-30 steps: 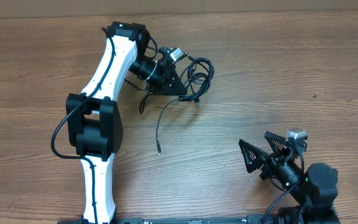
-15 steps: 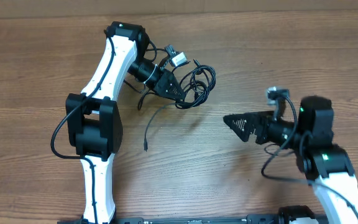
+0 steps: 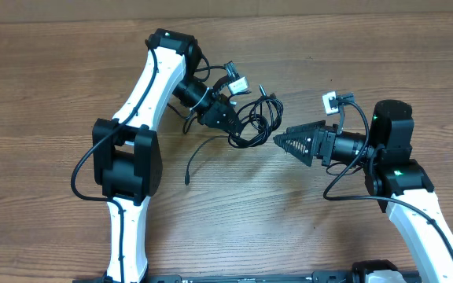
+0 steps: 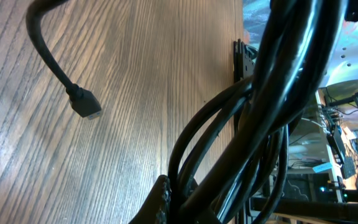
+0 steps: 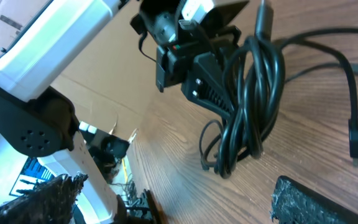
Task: Untangle cables
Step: 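Reach the right gripper into the hanging cable loops below the left gripper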
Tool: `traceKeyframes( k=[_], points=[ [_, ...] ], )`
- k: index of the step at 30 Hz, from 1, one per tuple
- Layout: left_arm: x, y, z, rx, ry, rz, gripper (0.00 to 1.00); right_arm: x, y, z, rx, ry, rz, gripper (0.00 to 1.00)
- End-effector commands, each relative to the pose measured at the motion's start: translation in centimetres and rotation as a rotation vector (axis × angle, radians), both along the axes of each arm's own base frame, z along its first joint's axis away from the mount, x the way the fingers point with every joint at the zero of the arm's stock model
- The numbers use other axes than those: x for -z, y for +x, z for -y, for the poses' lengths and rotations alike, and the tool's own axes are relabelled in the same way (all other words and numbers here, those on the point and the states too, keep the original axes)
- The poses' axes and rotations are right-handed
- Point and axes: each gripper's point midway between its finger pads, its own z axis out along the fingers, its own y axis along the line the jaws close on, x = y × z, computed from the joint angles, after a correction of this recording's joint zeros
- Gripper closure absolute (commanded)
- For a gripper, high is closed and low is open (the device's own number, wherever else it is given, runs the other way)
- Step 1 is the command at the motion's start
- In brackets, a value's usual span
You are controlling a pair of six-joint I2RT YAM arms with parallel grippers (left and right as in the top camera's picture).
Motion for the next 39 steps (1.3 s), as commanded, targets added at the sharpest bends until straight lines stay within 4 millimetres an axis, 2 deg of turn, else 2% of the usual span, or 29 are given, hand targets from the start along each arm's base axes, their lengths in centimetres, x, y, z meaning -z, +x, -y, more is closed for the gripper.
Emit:
traceKeyframes(
  k=[1,11,16,22,30,35,36,37,39],
  points=[
    [-0.8,-0.1,1.1,0.04,-0.071,0.056,0.96,-1.1,0.5,-0.1,0.012,-0.001,0.028,0.0],
    [-0.7,-1.0,2.2,0.089,-0.073,0.07,0.96,1.0,2.3,1.2,0.147,-0.083,-0.014,0.14],
    [-0.7,-1.0,2.3,0.09,-0.072,0.069,0.96,2.1,2.6,1.3,0.153,-0.093,-0.055,0.15],
    [-0.7,-1.2,2.5,0.095,-0.072,0.067,0.96,2.2,2.8,1.3,0.163,-0.098,-0.053,0.29],
    [-0.7,-2.1,4.2,0.141,-0.087,0.089,0.96,2.1,2.8,1.3,0.162,-0.098,-0.05,0.29],
    [-0.7,-2.2,4.3,0.145,-0.09,0.09,0.96,2.2,2.8,1.3,0.162,-0.098,-0.051,0.43],
    [-0.7,-2.2,4.3,0.145,-0.09,0.09,0.96,2.2,2.8,1.3,0.162,-0.098,-0.053,0.43],
    [-0.7,-2.2,4.3,0.145,-0.089,0.09,0.96,2.2,2.8,1.3,0.162,-0.099,-0.055,0.38],
    [-0.7,-2.2,4.3,0.143,-0.087,0.088,0.96,2.2,2.8,1.3,0.163,-0.099,-0.055,0.2]
  ],
)
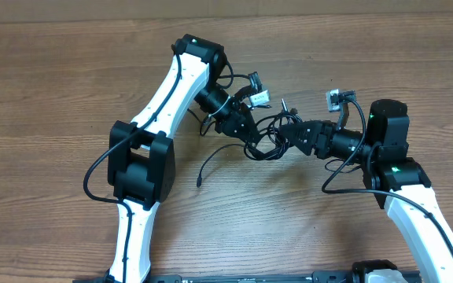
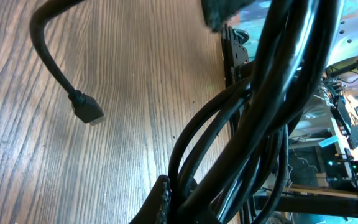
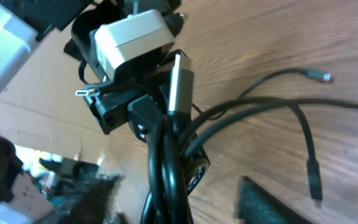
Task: Untangle cables
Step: 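Reach the right gripper into the hanging cable loops below the left gripper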
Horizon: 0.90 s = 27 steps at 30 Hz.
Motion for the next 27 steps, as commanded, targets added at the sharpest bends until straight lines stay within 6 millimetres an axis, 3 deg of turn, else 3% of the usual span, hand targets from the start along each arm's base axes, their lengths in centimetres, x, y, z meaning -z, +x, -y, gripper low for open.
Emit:
traceKeyframes(
  k=[1,2,7,13,18,22,27],
  points=[
    [-0.6,0.4,0.3,0.007,-0.048,0.03,0.96,-0.8,0.4,-0.1,0.001,-0.005,0.03,0.06],
    [-0.3,0.4,0.1,0.002,-0.018,0.021,0.96,-0.6,0.7,0.1,0.02,-0.018,0.028,0.0],
    [2.0,0.6,-1.9,-0.026,0.201,0.004,0.96,0.6,2.1,1.6,0.124,-0.104,0.036,0.0],
    [4.7,2.9,-3.8,-0.167,0.455,0.023,0.96,1.2,2.9,2.6,0.17,-0.181,0.074,0.0],
    [4.8,3.6,-3.4,-0.242,0.473,-0.003,0.96,2.0,2.6,2.6,0.165,-0.223,0.069,0.05],
    [5.0,4.4,-2.8,-0.333,0.504,-0.037,0.96,4.5,2.1,3.4,0.217,-0.344,-0.001,0.08],
    [5.2,3.8,-1.6,-0.331,0.527,-0.031,0.96,5.2,2.3,3.6,0.241,-0.43,0.023,0.1]
  ],
)
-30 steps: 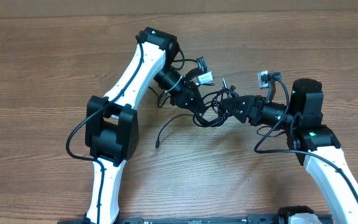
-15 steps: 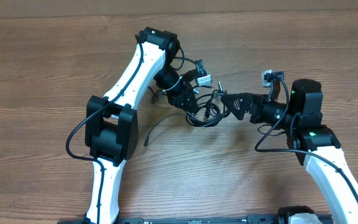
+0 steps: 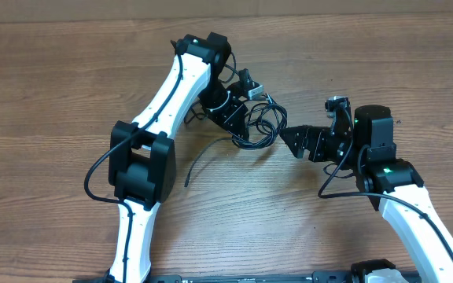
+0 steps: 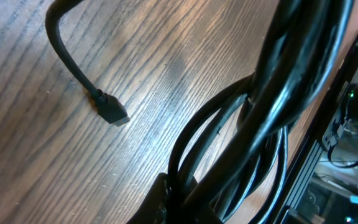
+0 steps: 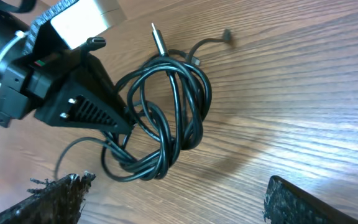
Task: Untangle cables
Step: 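Reach the right gripper into the hanging cable loops below the left gripper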
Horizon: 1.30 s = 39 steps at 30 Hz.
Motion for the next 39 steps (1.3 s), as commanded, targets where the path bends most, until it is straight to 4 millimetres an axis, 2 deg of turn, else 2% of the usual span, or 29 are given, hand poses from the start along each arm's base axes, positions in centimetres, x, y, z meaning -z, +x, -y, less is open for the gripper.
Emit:
traceKeyframes(
  k=[1,3,11,12,14,15,19,25,30,39],
  points=[
    [0.0,-0.6,1.2,-0.001,0.037,-0.001,0.96,-0.1,1.1,1.0,0.032,-0.125,0.065,0.12],
    [0.1,-1.1,1.8,0.022,0.048,0.005,0.96,0.2,1.2,1.3,0.03,-0.182,0.084,0.15],
    [-0.4,-1.9,3.4,0.043,-0.002,-0.009,0.96,0.8,1.5,2.3,0.025,-0.33,0.135,0.15],
    [-0.4,-1.9,3.5,0.043,-0.01,-0.011,0.96,0.9,1.5,2.3,0.017,-0.339,0.137,0.17],
    [-0.4,-1.8,3.6,0.042,-0.014,-0.009,0.96,1.4,1.5,2.7,0.023,-0.363,0.122,0.27],
    [-0.4,-1.8,3.6,0.042,-0.014,-0.009,0.96,1.8,1.5,2.8,0.026,-0.372,0.11,0.28],
    [-0.4,-2.0,3.7,0.047,-0.013,-0.009,0.96,3.2,1.4,2.7,0.013,-0.38,0.069,0.26],
    [-0.4,-3.1,5.2,0.051,-0.001,-0.022,0.96,3.2,1.2,2.1,-0.016,-0.391,0.079,0.24],
    [-0.4,-3.8,6.0,0.026,0.022,-0.05,0.96,3.3,1.3,2.6,-0.023,-0.433,0.09,0.24],
    [-0.4,-4.9,7.1,0.002,0.045,-0.08,0.96,3.8,0.9,3.1,-0.046,-0.485,0.086,0.36]
  ],
)
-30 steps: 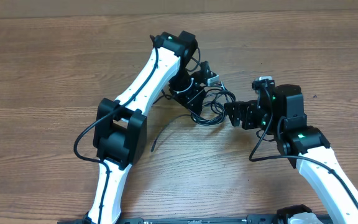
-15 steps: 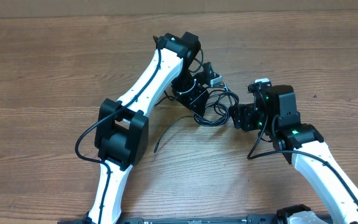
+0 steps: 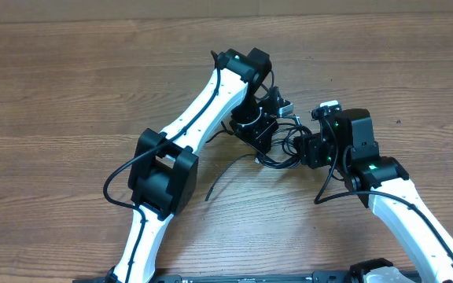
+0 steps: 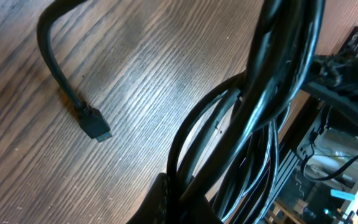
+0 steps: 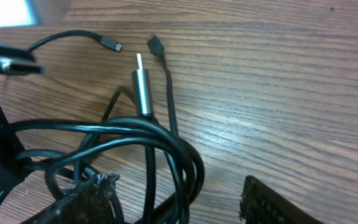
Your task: Untangle cables
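A tangled bundle of black cables (image 3: 284, 154) hangs from my left gripper (image 3: 263, 135), which is shut on it. In the left wrist view the thick loops (image 4: 272, 93) fill the frame above the left gripper (image 4: 179, 200), and one loose end with a black connector (image 4: 96, 126) lies on the wood. My right gripper (image 3: 305, 149) is right beside the bundle. In the right wrist view the right gripper (image 5: 176, 190) is open, with the bundle's loops (image 5: 178, 158) between its fingers (image 5: 87, 198). A silver plug (image 5: 143, 90) sticks up from the bundle.
A loose black cable tail (image 3: 223, 174) trails over the wooden table (image 3: 69, 94) below the left arm. Two small connectors (image 5: 112, 44) lie on the wood beyond the silver plug. The left arm's forearm (image 3: 203, 102) reaches diagonally across the middle.
My left gripper has carried the bundle to the right. The right gripper, then a little way off from the bundle, now has its open fingers around the loops.
My left gripper held the bundle left of centre while the right gripper stood open some way off. Then the two were close together. Then they were apart again with the bundle ahead of the right gripper. Now the loops sit between the right fingers.
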Tool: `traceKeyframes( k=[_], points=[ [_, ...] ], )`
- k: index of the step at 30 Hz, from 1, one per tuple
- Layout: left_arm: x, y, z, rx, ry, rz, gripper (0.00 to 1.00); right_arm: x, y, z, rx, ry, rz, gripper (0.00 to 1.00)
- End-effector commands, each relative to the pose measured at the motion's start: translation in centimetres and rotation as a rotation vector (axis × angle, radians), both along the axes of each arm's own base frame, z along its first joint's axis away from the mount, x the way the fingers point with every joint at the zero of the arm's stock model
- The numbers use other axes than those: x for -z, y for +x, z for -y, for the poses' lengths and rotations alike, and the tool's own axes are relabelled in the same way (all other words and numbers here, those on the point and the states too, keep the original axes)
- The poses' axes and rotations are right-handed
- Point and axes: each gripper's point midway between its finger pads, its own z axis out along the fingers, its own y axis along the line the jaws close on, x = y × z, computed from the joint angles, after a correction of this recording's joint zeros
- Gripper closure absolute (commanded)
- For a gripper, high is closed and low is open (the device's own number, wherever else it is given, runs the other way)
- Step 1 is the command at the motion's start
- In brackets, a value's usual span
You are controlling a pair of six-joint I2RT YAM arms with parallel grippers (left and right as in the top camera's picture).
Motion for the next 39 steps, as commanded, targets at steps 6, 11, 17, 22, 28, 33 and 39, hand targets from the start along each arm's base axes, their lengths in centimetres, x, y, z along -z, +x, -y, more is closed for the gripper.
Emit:
traceKeyframes(
  k=[6,11,17,22,28,33,39],
  points=[
    [-0.9,-1.1,2.7,0.007,-0.069,-0.021,0.96,-0.6,0.3,-0.2,-0.02,-0.017,0.018,0.47],
    [-1.3,-1.1,3.4,0.005,-0.11,-0.028,0.96,-0.6,0.3,-0.2,-0.02,-0.017,0.018,0.52],
    [-1.6,-1.3,3.6,0.007,-0.134,-0.044,0.96,-0.6,0.2,-0.2,-0.02,-0.018,0.015,0.63],
    [-1.7,-1.3,3.8,0.013,-0.146,-0.045,0.96,-0.6,0.2,-0.2,-0.022,-0.021,0.016,0.71],
    [-2.3,-1.7,4.3,0.055,-0.209,-0.047,0.96,-0.5,0.3,-0.2,-0.022,-0.021,0.016,0.73],
    [-2.4,-1.7,4.4,0.068,-0.219,-0.04,0.96,-0.1,0.4,-0.3,-0.022,-0.022,0.008,0.72],
    [-2.5,-1.7,4.6,0.076,-0.239,-0.036,0.96,1.5,0.3,-0.3,-0.023,-0.033,-0.044,0.9]
  ],
)
